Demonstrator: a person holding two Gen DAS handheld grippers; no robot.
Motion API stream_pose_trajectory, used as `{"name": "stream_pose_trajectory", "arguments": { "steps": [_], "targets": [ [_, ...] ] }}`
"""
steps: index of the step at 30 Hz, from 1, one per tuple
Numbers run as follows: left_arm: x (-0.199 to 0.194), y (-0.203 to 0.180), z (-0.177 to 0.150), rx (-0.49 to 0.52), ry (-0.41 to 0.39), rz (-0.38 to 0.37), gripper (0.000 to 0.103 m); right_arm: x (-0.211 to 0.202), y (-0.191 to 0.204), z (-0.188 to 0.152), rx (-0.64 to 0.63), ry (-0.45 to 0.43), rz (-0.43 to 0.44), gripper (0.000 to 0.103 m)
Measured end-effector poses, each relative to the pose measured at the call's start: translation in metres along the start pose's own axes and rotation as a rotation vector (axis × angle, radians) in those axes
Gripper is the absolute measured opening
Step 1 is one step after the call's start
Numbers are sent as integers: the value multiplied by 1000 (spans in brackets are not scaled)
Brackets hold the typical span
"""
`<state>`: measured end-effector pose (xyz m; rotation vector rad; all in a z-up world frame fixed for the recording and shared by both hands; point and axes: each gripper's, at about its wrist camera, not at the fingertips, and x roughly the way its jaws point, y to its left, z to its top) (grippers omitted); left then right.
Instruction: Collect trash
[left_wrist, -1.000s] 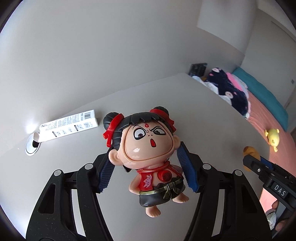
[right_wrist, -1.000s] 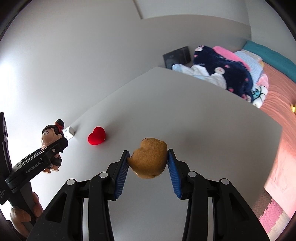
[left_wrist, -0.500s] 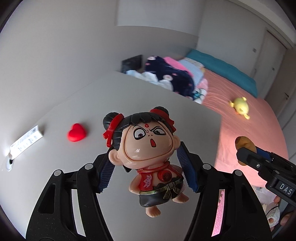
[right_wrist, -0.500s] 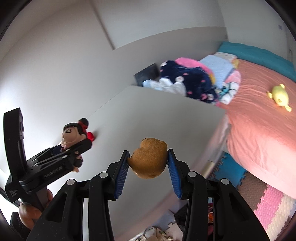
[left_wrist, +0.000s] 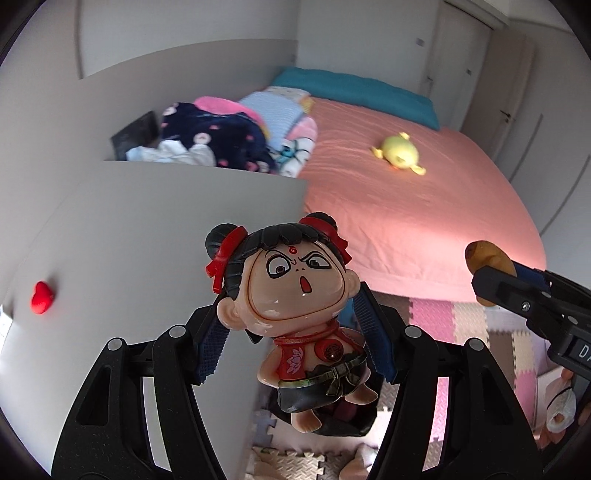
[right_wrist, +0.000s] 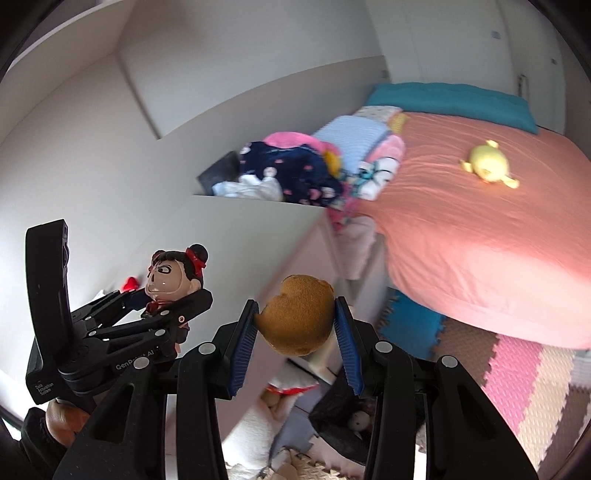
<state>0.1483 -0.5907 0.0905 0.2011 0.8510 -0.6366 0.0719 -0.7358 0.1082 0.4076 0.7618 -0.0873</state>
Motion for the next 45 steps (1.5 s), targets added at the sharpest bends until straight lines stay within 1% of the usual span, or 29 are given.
{"name": "stream_pose_trajectory", "arguments": {
  "steps": [8, 13, 16, 17, 18, 19, 20, 21, 22, 23, 25, 32, 45],
  "targets": [
    [31, -42, -10, 91, 86, -68, 63, -13, -52, -27, 98, 25, -80, 44],
    [50, -56, -18, 125, 139, -87, 63, -11, -69, -39, 143, 38, -104, 44],
    [59, -62, -22, 153, 160, -84, 63, -10, -73, -42, 156, 43, -110, 44],
    [63, -64, -24, 162, 175, -89, 64, -10, -74, -43, 158, 46, -111, 44],
    [68, -68, -27, 182, 209, -97, 64, -10, -75, -44, 162, 54, -110, 44],
    [72, -70, -28, 196, 226, -91, 73, -9, -76, -44, 168, 65, -110, 49],
    [73, -72, -29, 207, 227, -68, 97, -8, -77, -44, 180, 73, -123, 58],
    [70, -73, -30, 213, 203, -36, 97, -9, -79, -44, 193, 67, -145, 77],
    [68, -73, -31, 214, 189, -22, 97, -12, -80, -44, 204, 49, -167, 84],
    [67, -73, -31, 213, 187, -23, 97, -16, -82, -45, 215, 21, -180, 84],
    [65, -69, -30, 204, 189, -22, 97, -21, -84, -46, 228, 4, -182, 86],
    [62, -54, -27, 155, 193, -25, 97, -21, -84, -45, 237, 8, -170, 86],
    [54, -44, -31, 130, 188, -25, 97, -15, -66, -42, 195, 30, -140, 86]
  ]
}}
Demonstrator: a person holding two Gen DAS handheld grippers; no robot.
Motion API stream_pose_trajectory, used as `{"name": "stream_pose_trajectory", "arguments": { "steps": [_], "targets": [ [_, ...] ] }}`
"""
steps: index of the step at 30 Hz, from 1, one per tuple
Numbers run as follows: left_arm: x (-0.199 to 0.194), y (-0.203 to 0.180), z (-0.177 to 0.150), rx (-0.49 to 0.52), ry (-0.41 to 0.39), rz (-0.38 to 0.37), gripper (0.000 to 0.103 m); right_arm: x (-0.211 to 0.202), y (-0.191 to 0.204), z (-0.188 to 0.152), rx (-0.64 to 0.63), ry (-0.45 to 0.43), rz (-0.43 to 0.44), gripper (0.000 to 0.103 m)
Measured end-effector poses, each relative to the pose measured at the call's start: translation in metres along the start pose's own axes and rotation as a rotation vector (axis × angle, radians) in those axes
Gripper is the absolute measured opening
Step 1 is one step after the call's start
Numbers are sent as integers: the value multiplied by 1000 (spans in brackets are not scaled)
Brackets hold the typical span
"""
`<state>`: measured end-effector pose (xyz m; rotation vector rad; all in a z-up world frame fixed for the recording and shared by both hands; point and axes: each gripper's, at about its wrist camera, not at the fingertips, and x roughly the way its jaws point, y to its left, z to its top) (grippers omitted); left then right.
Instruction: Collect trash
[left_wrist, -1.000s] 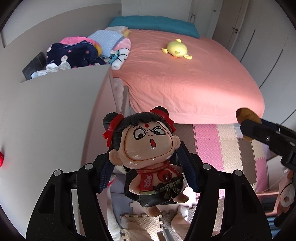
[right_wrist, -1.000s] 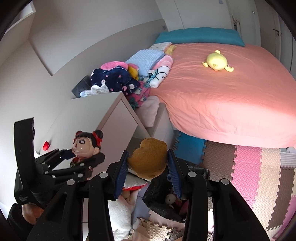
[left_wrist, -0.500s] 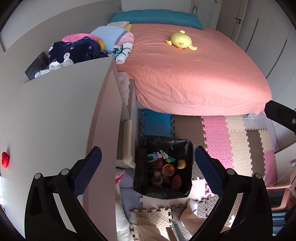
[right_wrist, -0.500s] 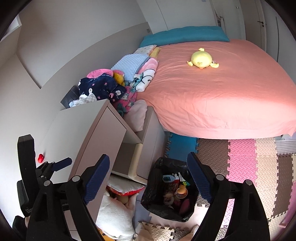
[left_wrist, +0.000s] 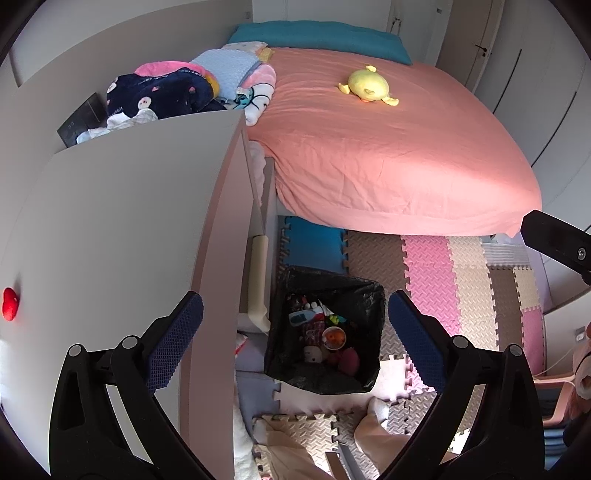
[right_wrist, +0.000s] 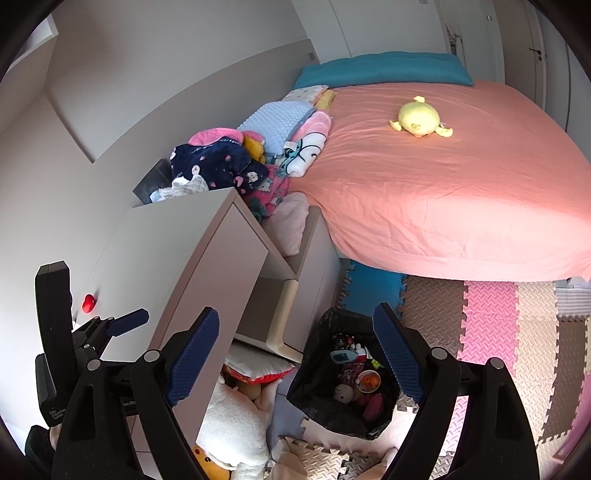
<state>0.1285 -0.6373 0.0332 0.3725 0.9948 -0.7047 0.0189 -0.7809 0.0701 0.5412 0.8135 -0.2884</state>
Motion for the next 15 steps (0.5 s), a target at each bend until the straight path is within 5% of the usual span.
{"name": "stream_pose_trajectory", "arguments": {
  "steps": [15],
  "targets": [
    [-32, 52, -19, -98, -47, 43, 97, 7, 73, 5, -149, 16, 114, 86]
  ]
}}
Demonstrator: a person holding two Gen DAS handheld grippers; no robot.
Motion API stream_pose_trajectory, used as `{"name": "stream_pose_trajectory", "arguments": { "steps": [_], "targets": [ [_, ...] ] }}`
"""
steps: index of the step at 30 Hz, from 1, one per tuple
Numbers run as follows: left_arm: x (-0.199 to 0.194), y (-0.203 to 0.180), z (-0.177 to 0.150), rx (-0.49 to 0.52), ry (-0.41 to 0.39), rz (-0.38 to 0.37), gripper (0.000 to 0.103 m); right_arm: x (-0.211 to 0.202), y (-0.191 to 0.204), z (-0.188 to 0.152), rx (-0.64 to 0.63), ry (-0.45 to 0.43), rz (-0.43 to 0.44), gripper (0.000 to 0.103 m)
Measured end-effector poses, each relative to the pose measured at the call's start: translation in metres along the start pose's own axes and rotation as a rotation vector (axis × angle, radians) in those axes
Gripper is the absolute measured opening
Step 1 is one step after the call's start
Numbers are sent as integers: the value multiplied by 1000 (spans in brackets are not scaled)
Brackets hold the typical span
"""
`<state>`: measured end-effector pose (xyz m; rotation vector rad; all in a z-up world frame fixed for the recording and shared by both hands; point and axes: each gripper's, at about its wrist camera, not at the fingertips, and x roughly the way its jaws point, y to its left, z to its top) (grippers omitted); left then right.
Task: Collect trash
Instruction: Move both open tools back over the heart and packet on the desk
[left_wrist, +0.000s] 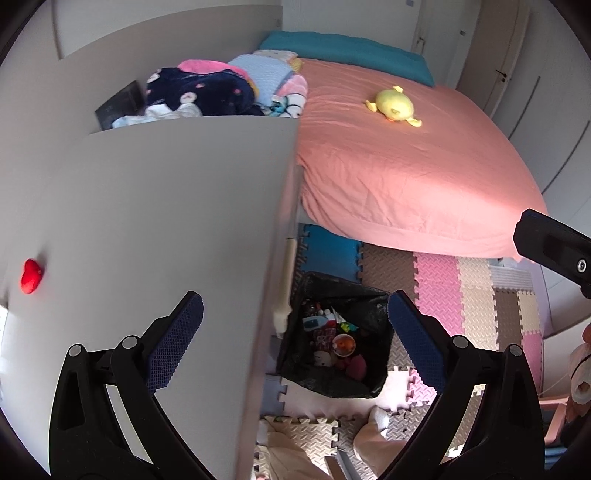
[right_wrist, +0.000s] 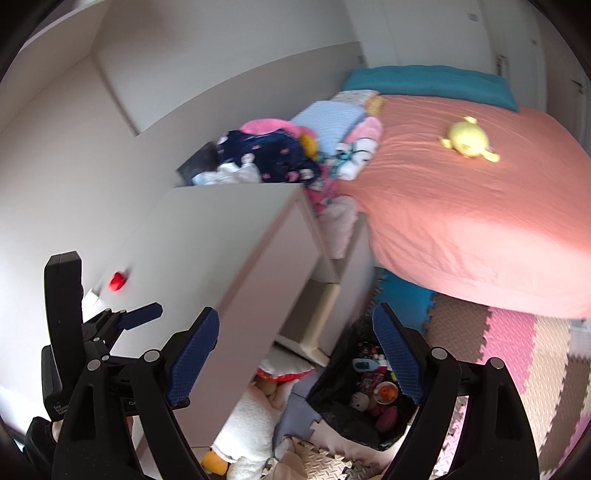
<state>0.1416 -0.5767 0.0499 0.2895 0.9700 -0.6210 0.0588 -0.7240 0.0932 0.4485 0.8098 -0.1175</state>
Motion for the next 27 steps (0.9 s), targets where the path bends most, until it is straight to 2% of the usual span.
{"name": "stream_pose_trajectory", "arguments": {
  "steps": [13, 20, 27],
  "targets": [
    [-37, 123, -46, -242, -19, 151, 97, 56, 115, 9, -186, 96, 169, 86],
    [-66, 193, -75, -316, -43, 236, 97, 85, 187, 7, -297, 133, 253, 86],
    [-89, 261, -97, -377, -51, 277, 97, 122, 254, 3, -355, 174, 311, 86]
  ]
}}
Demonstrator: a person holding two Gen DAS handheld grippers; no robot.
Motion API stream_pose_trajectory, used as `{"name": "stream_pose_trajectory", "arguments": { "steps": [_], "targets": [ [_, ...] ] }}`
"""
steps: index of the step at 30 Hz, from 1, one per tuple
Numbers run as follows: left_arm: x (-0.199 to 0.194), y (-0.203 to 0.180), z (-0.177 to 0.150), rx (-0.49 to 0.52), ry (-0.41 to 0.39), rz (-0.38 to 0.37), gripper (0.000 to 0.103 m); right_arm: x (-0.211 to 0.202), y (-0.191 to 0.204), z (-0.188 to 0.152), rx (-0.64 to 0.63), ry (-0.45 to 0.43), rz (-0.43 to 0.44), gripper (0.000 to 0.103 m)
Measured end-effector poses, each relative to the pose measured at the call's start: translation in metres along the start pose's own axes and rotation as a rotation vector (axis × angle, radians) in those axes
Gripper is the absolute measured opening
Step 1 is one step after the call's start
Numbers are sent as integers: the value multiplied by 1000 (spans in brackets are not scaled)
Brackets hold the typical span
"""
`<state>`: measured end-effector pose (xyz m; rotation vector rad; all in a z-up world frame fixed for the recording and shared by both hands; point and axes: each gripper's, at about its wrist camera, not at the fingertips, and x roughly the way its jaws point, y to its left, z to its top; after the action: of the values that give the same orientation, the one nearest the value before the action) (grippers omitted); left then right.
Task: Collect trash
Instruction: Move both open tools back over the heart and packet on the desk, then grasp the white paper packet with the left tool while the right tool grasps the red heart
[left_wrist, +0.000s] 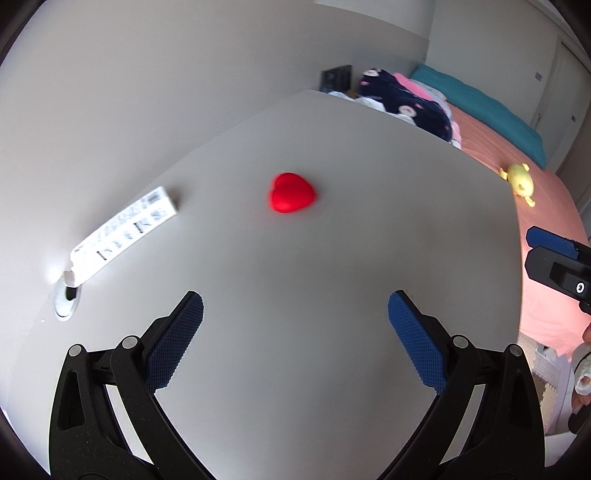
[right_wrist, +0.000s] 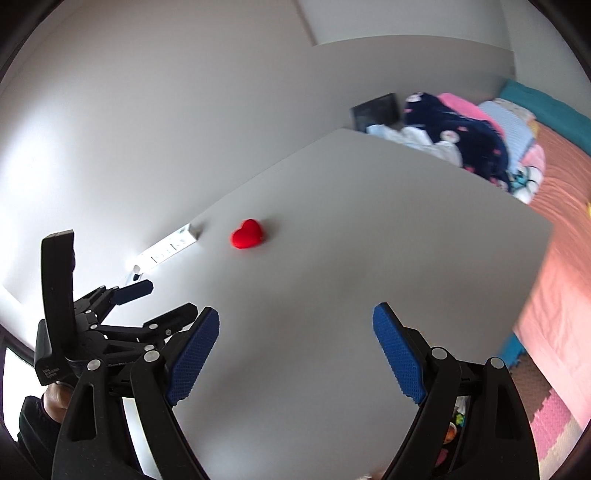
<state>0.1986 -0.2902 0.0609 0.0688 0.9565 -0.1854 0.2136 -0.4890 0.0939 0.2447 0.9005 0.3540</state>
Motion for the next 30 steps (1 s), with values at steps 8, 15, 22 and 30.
{"name": "stream_pose_trajectory", "arguments": {
  "steps": [8, 15, 22, 30],
  "targets": [
    [13, 55, 16, 61, 17, 3, 97, 59, 37, 25, -15, 45, 30, 86],
    [37, 99, 38, 158, 54, -21, 97, 105, 62, 41, -33, 57, 19, 86],
    [66, 137, 48, 205, 100, -65, 97, 147, 77, 59, -68, 76, -14, 86],
    [81, 159, 54, 211, 122, -50, 97, 187, 86, 63, -119, 106, -59, 76]
  ]
}}
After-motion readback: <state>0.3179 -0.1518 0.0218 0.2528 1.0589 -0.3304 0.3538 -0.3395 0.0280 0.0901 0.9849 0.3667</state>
